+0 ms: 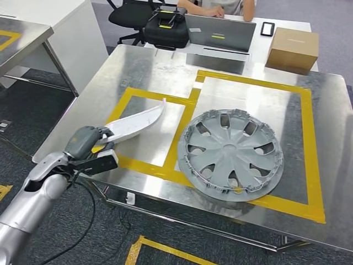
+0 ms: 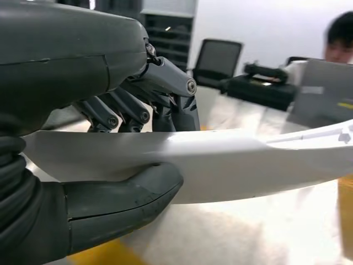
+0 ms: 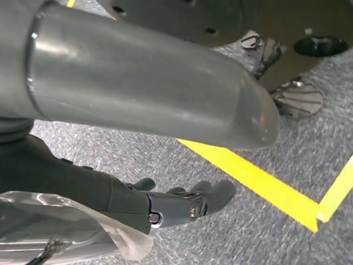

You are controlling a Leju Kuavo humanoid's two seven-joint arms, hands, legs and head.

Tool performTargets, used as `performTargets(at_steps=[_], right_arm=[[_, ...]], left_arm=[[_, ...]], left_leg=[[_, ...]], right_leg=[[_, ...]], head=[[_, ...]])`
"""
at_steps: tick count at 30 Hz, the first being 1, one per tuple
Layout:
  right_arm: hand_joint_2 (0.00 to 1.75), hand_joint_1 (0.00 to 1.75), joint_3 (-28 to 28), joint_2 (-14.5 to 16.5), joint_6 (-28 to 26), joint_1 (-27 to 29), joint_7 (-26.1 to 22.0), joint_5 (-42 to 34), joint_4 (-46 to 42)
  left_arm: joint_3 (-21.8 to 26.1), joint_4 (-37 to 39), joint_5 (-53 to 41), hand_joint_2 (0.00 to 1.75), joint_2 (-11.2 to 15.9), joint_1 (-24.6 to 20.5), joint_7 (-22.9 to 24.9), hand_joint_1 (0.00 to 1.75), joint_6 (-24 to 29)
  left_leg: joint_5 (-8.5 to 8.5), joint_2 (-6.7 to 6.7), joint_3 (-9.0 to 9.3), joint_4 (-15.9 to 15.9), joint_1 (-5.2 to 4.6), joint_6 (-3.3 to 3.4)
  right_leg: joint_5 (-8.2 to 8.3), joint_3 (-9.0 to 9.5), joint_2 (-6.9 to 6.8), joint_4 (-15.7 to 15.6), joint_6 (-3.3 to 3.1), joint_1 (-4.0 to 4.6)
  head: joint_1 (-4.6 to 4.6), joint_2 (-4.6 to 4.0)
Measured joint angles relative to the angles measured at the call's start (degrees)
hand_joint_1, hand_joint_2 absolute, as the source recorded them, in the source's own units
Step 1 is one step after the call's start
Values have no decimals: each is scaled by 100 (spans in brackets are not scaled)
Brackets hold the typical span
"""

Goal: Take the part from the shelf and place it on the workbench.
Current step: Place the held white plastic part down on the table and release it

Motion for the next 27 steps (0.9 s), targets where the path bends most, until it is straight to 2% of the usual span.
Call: performTargets(at_steps=[1, 2, 3, 4, 6, 7, 8, 10, 12, 13, 14, 16, 17, 18, 19, 21, 22, 23, 24, 27], right_arm=[[0, 0, 1, 0, 0, -3, 13, 20, 7], [0, 0, 2, 1, 0, -5, 22, 33, 15], [0, 0, 2, 2, 0, -6, 30, 42, 20], [0, 0, 2, 5, 0, -7, 36, 50, 26], [0, 0, 3, 15, 0, -14, 44, 69, 42], [0, 0, 3, 20, 0, -24, 47, 78, 51], [0, 0, 4, 22, 0, -36, 49, 83, 58], [0, 0, 4, 24, 0, -51, 52, 83, 70], [0, 0, 4, 24, -1, -48, 52, 76, 77], [0, 0, 4, 24, -2, -47, 52, 73, 79], [0, 0, 4, 24, -4, -46, 52, 68, 80], [0, 0, 3, 27, -9, -42, 57, 56, 86], [0, 0, 3, 30, -10, -37, 61, 50, 91], [0, 0, 2, 32, -11, -29, 64, 46, 95], [0, 0, 2, 34, -13, -22, 67, 42, 98], [0, 0, 2, 36, -20, -18, 77, 26, 100], [0, 0, 1, 38, -26, -22, 82, 14, 101], [0, 0, 0, 42, -32, -23, 87, 0, 102], [0, 0, -2, 46, -37, -17, 90, -13, 104], [0, 0, -6, 54, -46, 10, 91, -32, 106]], left_arm=[[-194, 45, -53, 175, -20, -189, 14, 131, -60], [-392, 86, -96, 175, -42, -358, 27, 87, -113], [-574, 117, -124, 175, -64, -510, 30, 44, -162], [-741, 135, -138, 175, -87, -652, 18, 0, -210], [-1057, 150, -114, 175, -134, -954, -19, 0, -300], [-1197, 152, -77, 175, -154, -1088, -31, 0, -333], [-1310, 152, -26, 175, -170, -1188, -33, 0, -347], [-1457, 148, 139, 175, -216, -1267, -12, 0, -274], [-1535, 115, 328, 87, -283, -1248, 25, 0, -80], [-1558, 89, 403, 44, -313, -1225, 42, 0, 22], [-1577, 63, 463, 0, -341, -1192, 63, 0, 104], [-1599, 29, 553, 0, -380, -1082, 99, 0, 199], [-1606, 18, 581, 0, -394, -1013, 113, 0, 219], [-1608, 6, 598, 0, -403, -950, 121, 0, 230], [-1608, -6, 623, 0, -409, -902, 127, 0, 240], [-1581, -56, 770, 0, -418, -823, 131, 0, 309], [-1536, -101, 900, 0, -427, -764, 132, 0, 381], [-1472, -157, 1033, 0, -439, -683, 130, 0, 466], [-1396, -218, 1144, 0, -458, -588, 127, 0, 546], [-1234, -374, 1282, 0, -500, -364, 120, 0, 650]], left_leg=[[-137, 0, -174, 376, 2, -15], [-180, 0, -290, 616, 3, -21], [-113, 1, -315, 650, 3, -18], [62, 1, -234, 454, 3, -6], [481, -1, 89, -294, -8, 38], [598, -2, 233, -628, -19, 63], [637, -3, 317, -839, -33, 89], [604, -3, 345, -960, -53, 141], [615, 1, 358, -1000, -34, 210], [625, 3, 369, -1021, -21, 244], [629, 5, 379, -1032, -12, 269], [621, 5, 378, -1031, -18, 294], [617, 6, 379, -1030, -21, 298], [615, 6, 379, -1028, -22, 300], [611, 4, 381, -1023, -21, 297], [592, -5, 382, -1002, -23, 268], [578, -9, 378, -983, -33, 244], [572, -11, 374, -973, -44, 217], [572, -10, 372, -969, -52, 188], [533, -6, 366, -937, -37, 96]], right_leg=[[-1, 0, -5, 1, -2, 1], [-3, 2, -6, 3, -4, 2], [-5, 6, -1, 6, -4, 2], [-11, 14, 8, 10, -2, 2], [-29, 31, 22, 21, 20, 9], [-38, 25, 32, 32, 40, 18], [-37, 6, 41, 39, 70, 23], [-25, -34, 57, 42, 132, 22], [-82, -88, 55, 91, 196, 9], [-179, -160, 51, 235, 223, 6], [-330, -300, 48, 511, 246, -2], [-646, -677, 45, 1278, 278, -11], [-722, -834, 44, 1567, 289, -14], [-686, -896, 43, 1650, 295, -15], [-542, -839, 40, 1495, 295, -16], [-160, -483, 33, 746, 281, -20], [-45, -304, 35, 403, 263, -18], [-3, -187, 39, 193, 243, -16], [-21, -137, 46, 120, 219, -7], [3, -116, 48, 97, 117, -5]], head=[[2, 0], [2, 0], [0, 0], [-1, 0], [3, 0], [2, 0], [5, 0], [4, 0], [10, 0], [15, 0], [19, 0], [24, 0], [22, 0], [23, 0], [23, 0], [24, 0], [21, 0], [17, 0], [15, 0], [13, 0]])
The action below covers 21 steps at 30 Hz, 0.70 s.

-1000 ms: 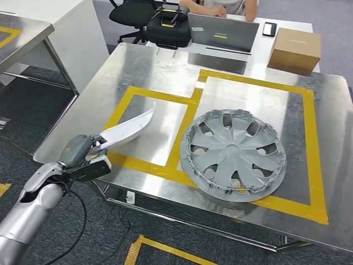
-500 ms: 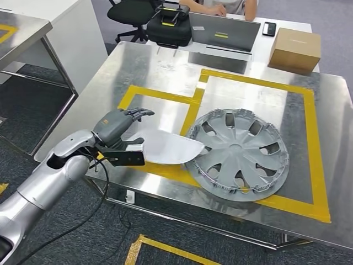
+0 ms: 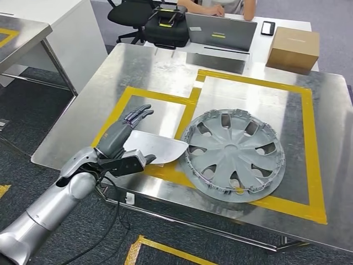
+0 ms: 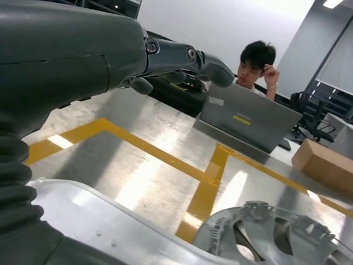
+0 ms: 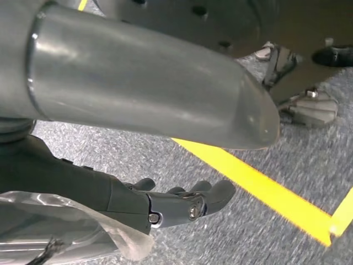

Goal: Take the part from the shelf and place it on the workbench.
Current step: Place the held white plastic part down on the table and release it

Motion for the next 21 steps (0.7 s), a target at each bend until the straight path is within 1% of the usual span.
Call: performTargets(at_steps=[1, 2, 4, 5, 6, 7, 8, 9, 10, 11, 12, 14, 15, 16, 17, 18, 19, 20, 21], right_arm=[[0, 0, -1, 2, -4, -2, -2, -4, 0], [0, 0, -3, 6, -9, -5, -4, -12, 0], [0, 0, -11, 14, -24, -3, -8, -42, 0], [0, 0, -19, 21, -36, 5, -9, -63, 0], [0, 0, -34, 30, -52, 14, -10, -86, 0], [0, 0, -52, 42, -68, 24, -10, -107, 0], [0, 0, -75, 55, -89, 33, -9, -134, 0], [0, 0, -102, 72, -110, 40, -9, -166, 0], [0, 0, -128, 92, -129, 44, -7, -200, 0], [0, 0, -162, 112, -150, 48, 0, -238, 0], [0, 0, -202, 132, -165, 55, 16, -270, 0], [0, 0, -286, 163, -189, 81, 60, -322, 0], [0, 0, -327, 173, -197, 95, 81, -341, 0], [0, 0, -365, 184, -207, 106, 93, -357, 0], [0, 0, -402, 190, -218, 110, 96, -372, 0], [0, 0, -436, 197, -226, 109, 84, -383, 0], [0, 0, -466, 203, -237, 108, 57, -396, -1], [0, 0, -496, 207, -248, 107, 19, -410, -1], [0, 0, -523, 211, -254, 107, -26, -426, -2]], left_arm=[[44, -47, 45, 0, -6, 50, -7, 0, 35], [101, -94, 115, 0, -14, 106, -24, 0, 97], [274, -215, 375, 0, -70, 312, -115, 0, 346], [387, -302, 540, 0, -119, 472, -185, 0, 516], [517, -419, 721, 0, -181, 667, -267, 0, 710], [653, -557, 882, 0, -238, 870, -339, 0, 890], [785, -705, 1055, 0, -293, 1068, -405, 0, 1046], [917, -865, 1255, 0, -340, 1262, -462, 0, 1163], [1037, -1015, 1451, 0, -381, 1458, -514, 0, 1239], [1164, -1177, 1658, 0, -424, 1682, -580, 0, 1307], [1298, -1344, 1822, 0, -469, 1937, -652, 0, 1365], [1544, -1649, 1968, 0, -558, 2477, -797, 0, 1483], [1640, -1775, 1961, 0, -610, 2724, -850, 0, 1534], [1712, -1883, 1918, 0, -663, 2941, -887, 0, 1591], [1764, -1977, 1855, 0, -719, 3141, -911, 0, 1655], [1797, -2058, 1785, 0, -777, 3325, -927, 0, 1723], [1818, -2121, 1730, 0, -825, 3489, -938, 0, 1787], [1830, -2173, 1698, 0, -870, 3637, -946, 0, 1845], [1841, -2218, 1689, 0, -915, 3763, -955, 0, 1899]], left_leg=[[-90, 2, -48, 122, 6, -30], [-235, 4, -148, 360, 10, -57], [-587, 6, -481, 1117, 11, -85], [-696, 5, -626, 1437, 11, -88], [-704, 5, -694, 1585, 11, -81], [-604, 5, -657, 1503, 8, -62], [-420, 6, -518, 1212, 2, -31], [-222, 9, -324, 800, -11, 17], [-81, 14, -140, 418, -26, 64], [0, 20, -5, 140, -42, 102], [16, 25, 63, -2, -58, 128], [23, 27, 78, -48, -64, 150], [50, 31, 79, -80, -52, 168], [81, 35, 75, -112, -35, 194], [113, 40, 63, -143, -17, 219], [137, 45, 40, -154, -9, 235], [158, 48, 8, -154, -7, 246], [182, 51, -30, -153, -7, 247], [214, 53, -71, -152, -6, 241]], right_leg=[[8, 8, -3, -12, -40, -7], [14, 15, -6, -23, -72, -16], [7, 18, -4, -22, -111, -9], [4, 20, -1, -22, -118, -4], [1, 25, 6, -21, -122, 2], [-1, 33, 16, -21, -124, 8], [-3, 45, 25, -20, -125, 17], [-4, 57, 31, -21, -125, 25], [-9, 62, 36, -14, -118, 43], [-9, 60, 40, -8, -104, 53], [-9, 55, 43, -5, -83, 55], [1, 48, 46, -15, -22, 51], [-39, 31, 40, -2, 11, 47], [-141, -3, 30, 75, 45, 46], [-322, -74, 22, 263, 78, 42], [-563, -182, 14, 564, 107, 27], [-803, -299, 10, 937, 134, 17], [-983, -401, 9, 1283, 158, 5], [-1056, -428, 6, 1479, 178, -5]], head=[[-5, 0], [-11, 0], [-16, 0], [-15, 0], [-15, 0], [-16, 0], [-16, 0], [-15, 0], [-11, 0], [-10, 0], [-8, 0], [-11, 0], [-9, 0], [0, 0], [11, 0], [18, 0], [27, 0], [27, 0], [27, 0]])
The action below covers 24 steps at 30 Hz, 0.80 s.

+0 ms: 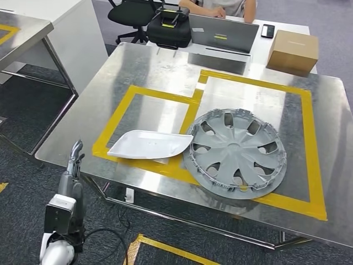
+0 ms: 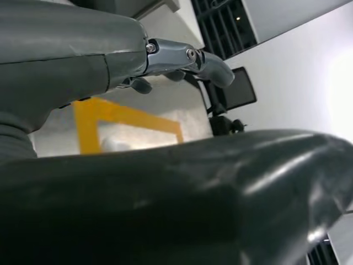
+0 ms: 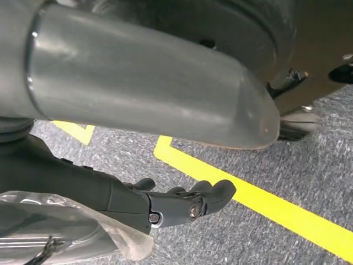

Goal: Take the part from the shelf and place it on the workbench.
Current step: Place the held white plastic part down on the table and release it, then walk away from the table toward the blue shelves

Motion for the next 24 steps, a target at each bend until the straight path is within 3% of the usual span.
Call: performTargets(at_steps=[1, 2, 4, 6, 9, 10, 12, 14, 15, 16, 17, 20, 21, 24], right_arm=[[0, 0, -25, 5, -6, 0, -46, -14, -2], [0, 0, -44, 9, -10, -3, -88, -23, -6], [0, 0, -63, 19, -16, -18, -149, -29, -18], [0, 0, -73, 41, -21, -32, -180, -30, -28], [0, 0, -110, 75, -39, -26, -192, -37, -39], [0, 0, -126, 81, -45, -21, -189, -37, -40], [0, 0, -152, 89, -52, -13, -180, -38, -43], [0, 0, -166, 89, -58, -7, -175, -38, -46], [0, 0, -167, 89, -58, -6, -173, -38, -46], [0, 0, -169, 90, -58, -6, -172, -38, -46], [0, 0, -172, 91, -58, -7, -172, -38, -46], [0, 0, -191, 124, -56, -15, -168, -40, -47], [0, 0, -198, 138, -52, -19, -154, -45, -48], [0, 0, -231, 156, -31, -28, -38, -76, -51]], left_arm=[[16, -46, 17, 0, -40, 107, -13, 0, 54], [43, -104, 54, 0, -80, 206, -33, 0, 110], [107, -246, 160, 0, -146, 369, -92, 0, 219], [169, -394, 276, 0, -193, 473, -164, 0, 315], [254, -575, 423, 0, -255, 610, -266, 0, 402], [273, -625, 466, 0, -268, 658, -307, 0, 417], [293, -708, 532, 0, -288, 725, -392, 0, 435], [307, -753, 562, 0, -304, 762, -429, 0, 440], [317, -764, 569, 0, -310, 778, -433, 0, 441], [331, -772, 575, 0, -316, 793, -434, 0, 441], [345, -782, 579, 0, -321, 805, -436, 0, 443], [378, -831, 595, 0, -330, 821, -454, 0, 446], [386, -852, 611, 0, -336, 834, -464, 0, 453], [405, -929, 677, 0, -371, 879, -509, 0, 495]], left_leg=[[33, 0, -40, 1, 3, -11], [65, 0, -76, 3, 9, -29], [124, -5, -136, 21, 11, -84], [190, -13, -176, 53, -1, -157], [237, -27, -204, 68, 12, -262], [145, -28, -228, 126, 22, -291], [-325, -27, -362, 588, 32, -340], [-853, -26, -537, 1364, 32, -370], [-968, -26, -559, 1636, 31, -371], [-965, -26, -490, 1703, 30, -359], [-859, -26, -311, 1524, 25, -333], [-450, -28, 449, 342, -19, -173], [-400, -28, 577, 102, -38, -130], [-403, -13, 616, -90, -44, -76]], right_leg=[[37, 77, -3, -14, 14, -9], [167, 270, -6, -254, 25, -19], [442, 866, -5, -1123, 39, -39], [553, 1199, 27, -1660, -9, -36], [578, 1132, 33, -1717, -151, -17], [600, 1107, 17, -1720, -201, -19], [669, 1034, -28, -1727, -281, -27], [742, 952, -65, -1721, -309, -12], [773, 916, -76, -1717, -310, -1], [799, 899, -81, -1714, -307, 12], [822, 894, -83, -1710, -302, 25], [866, 874, -85, -1696, -272, 60], [879, 857, -85, -1689, -251, 64], [904, 798, -77, -1670, -170, 60]], head=[[2, 0], [1, 0], [3, 0], [0, 0], [-2, 0], [-10, 0], [-22, 0], [-27, 0], [-26, 0], [-26, 0], [-27, 0], [-22, 0], [-22, 0], [-25, 0]])
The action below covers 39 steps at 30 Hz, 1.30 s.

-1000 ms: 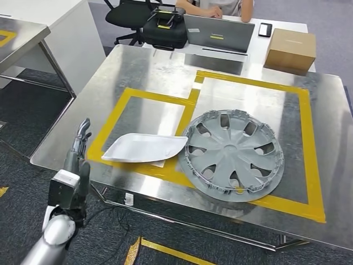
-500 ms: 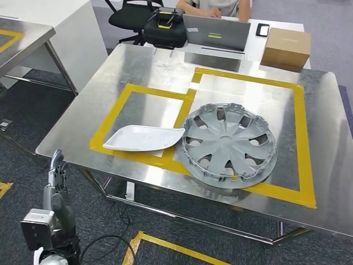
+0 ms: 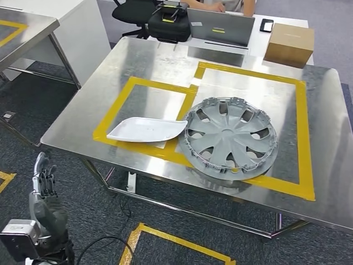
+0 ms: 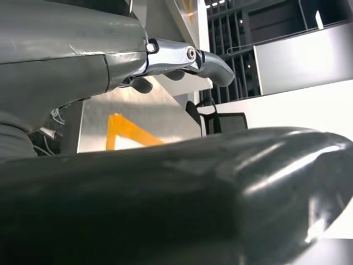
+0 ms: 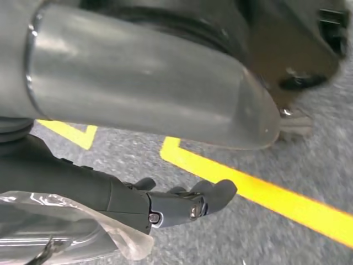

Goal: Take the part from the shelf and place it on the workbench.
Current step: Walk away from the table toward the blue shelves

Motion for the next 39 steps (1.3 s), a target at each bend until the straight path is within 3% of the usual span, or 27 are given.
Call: performTargets(at_steps=[2, 5, 6, 7, 8, 10, 12, 15, 17, 18, 20, 21, 22, 23, 24, 26, 27, 28, 30, 32, 34, 36, 37, 38, 39], right_arm=[[0, 0, -38, 5, 6, -4, 88, -27, -4], [0, 0, -81, 8, 20, -1, 145, -48, -8], [0, 0, -91, 8, 28, 5, 154, -48, -9], [0, 0, -102, 8, 34, 10, 160, -45, -9], [0, 0, -113, 8, 40, 13, 162, -38, -10], [0, 0, -128, 8, 47, 9, 163, -19, -16], [0, 0, -141, 12, 52, -15, 158, 3, -21], [0, 0, -160, 17, 56, -25, 153, 22, -21], [0, 0, -163, 20, 56, -19, 153, 24, -22], [0, 0, -164, 21, 57, -22, 153, 24, -23], [0, 0, -166, 21, 64, -27, 153, 24, -25], [0, 0, -167, 21, 68, -25, 153, 24, -26], [0, 0, -169, 21, 70, -20, 153, 25, -26], [0, 0, -171, 21, 70, -15, 153, 25, -26], [0, 0, -175, 21, 70, -13, 153, 28, -26], [0, 0, -186, 29, 74, -20, 155, 39, -26], [0, 0, -193, 34, 78, -28, 158, 47, -27], [0, 0, -201, 39, 82, -33, 168, 55, -27], [0, 0, -214, 45, 89, -29, 199, 74, -28], [0, 0, -220, 47, 90, -15, 230, 91, -30], [0, 0, -221, 47, 87, -22, 265, 103, -31], [0, 0, -222, 47, 81, -31, 304, 115, -32], [0, 0, -225, 47, 78, -28, 315, 120, -32], [0, 0, -228, 47, 74, -21, 322, 125, -33], [0, 0, -233, 47, 70, -16, 326, 128, -34]], left_arm=[[9, -50, 23, 0, -29, 17, -20, 0, 38], [27, -82, -20, 0, -74, 75, -26, 0, 106], [33, -86, -61, 0, -84, 95, -25, 0, 133], [37, -88, -109, 0, -93, 108, -22, 0, 159], [40, -88, -159, 0, -102, 116, -14, 0, 177], [43, -88, -259, 0, -117, 123, 12, 0, 194], [44, -88, -348, 0, -129, 126, 38, 0, 217], [42, -88, -411, 0, -134, 128, 56, 0, 240], [42, -88, -422, 0, -135, 127, 61, 0, 242], [42, -88, -424, 0, -135, 129, 62, 0, 244], [42, -88, -426, 0, -135, 135, 63, 0, 246], [42, -88, -426, 0, -135, 139, 63, 0, 246], [42, -88, -426, 0, -135, 142, 65, 0, 246], [42, -88, -431, 0, -135, 144, 68, 0, 247], [42, -88, -447, 0, -135, 145, 75, 0, 250], [41, -88, -506, 0, -135, 147, 97, 0, 260], [40, -88, -545, 0, -134, 147, 110, 0, 269], [38, -88, -580, 0, -134, 149, 125, 0, 280], [30, -87, -647, 0, -131, 152, 149, 0, 305], [11, -86, -684, 0, -128, 149, 166, 0, 321], [-10, -85, -702, 0, -126, 158, 187, 0, 331], [-18, -82, -720, 0, -124, 173, 204, 0, 337], [-19, -79, -727, 0, -123, 176, 207, 0, 340], [-21, -75, -735, 0, -122, 176, 207, 0, 344], [-22, -70, -748, 0, -121, 176, 209, 0, 349]], left_leg=[[27, 31, 3, -91, 35, 44], [56, 93, -30, -99, 45, 75], [55, 119, -38, -88, 43, 75], [52, 146, -40, -78, 41, 75], [47, 171, -37, -69, 41, 70], [26, 216, -28, -43, 40, 45], [0, 256, -46, 10, 12, -7], [-10, 337, -70, 46, -13, -73], [-152, 272, -126, 208, 0, -127], [-316, 206, -228, 456, 10, -157], [-715, 97, -569, 1246, 26, -194], [-840, 83, -727, 1596, 30, -197], [-851, 78, -805, 1767, 31, -191], [-740, 74, -774, 1699, 30, -176], [-531, 49, -639, 1403, 30, -149], [-130, -117, -270, 583, 30, -76], [-35, -200, -142, 286, 27, -47], [-13, -256, -87, 134, 23, -28], [-13, -227, -88, 67, 15, -3], [41, -141, -91, 8, 36, 48], [79, -35, -106, -32, 54, 88], [85, 75, -135, -28, 49, 96], [85, 131, -140, -25, 47, 95], [84, 181, -140, -22, 47, 92], [80, 227, -136, -15, 47, 85]], right_leg=[[-147, -131, 15, 193, 55, 3], [-648, -643, 29, 1250, 126, -18], [-728, -794, 28, 1567, 144, -22], [-700, -855, 26, 1690, 155, -23], [-561, -797, 18, 1565, 160, -24], [-167, -420, -75, 790, 151, -22], [12, -112, -180, 168, 96, -5], [25, -80, -133, 63, -5, 7], [55, -96, -69, 56, -72, -13], [72, -105, -35, 50, -105, -24], [92, -135, 38, 51, -147, -21], [99, -147, 79, 52, -156, -16], [105, -153, 124, 54, -160, -10], [110, -154, 172, 56, -160, -6], [116, -150, 225, 59, -155, -1], [128, -153, 322, 71, -133, 10], [139, -172, 366, 80, -113, 12], [154, -201, 402, 88, -86, 9], [190, -265, 467, 86, -15, -5], [116, -352, 392, 177, 43, -6], [-200, -604, 210, 686, 85, -10], [-556, -954, 107, 1462, 132, -24], [-616, -1043, 86, 1693, 152, -30], [-566, -1022, 70, 1706, 166, -37], [-416, -878, 45, 1473, 171, -43]], head=[[17, 0], [36, 0], [34, 0], [36, 0], [36, 0], [37, 0], [37, 0], [38, 0], [25, 0], [14, 0], [-7, 0], [-5, 0], [-5, 0], [-4, 0], [-5, 0], [-2, 0], [-3, 0], [0, 0], [-2, 0], [9, 0], [34, 0], [49, 0], [49, 0], [50, 0], [50, 0]])
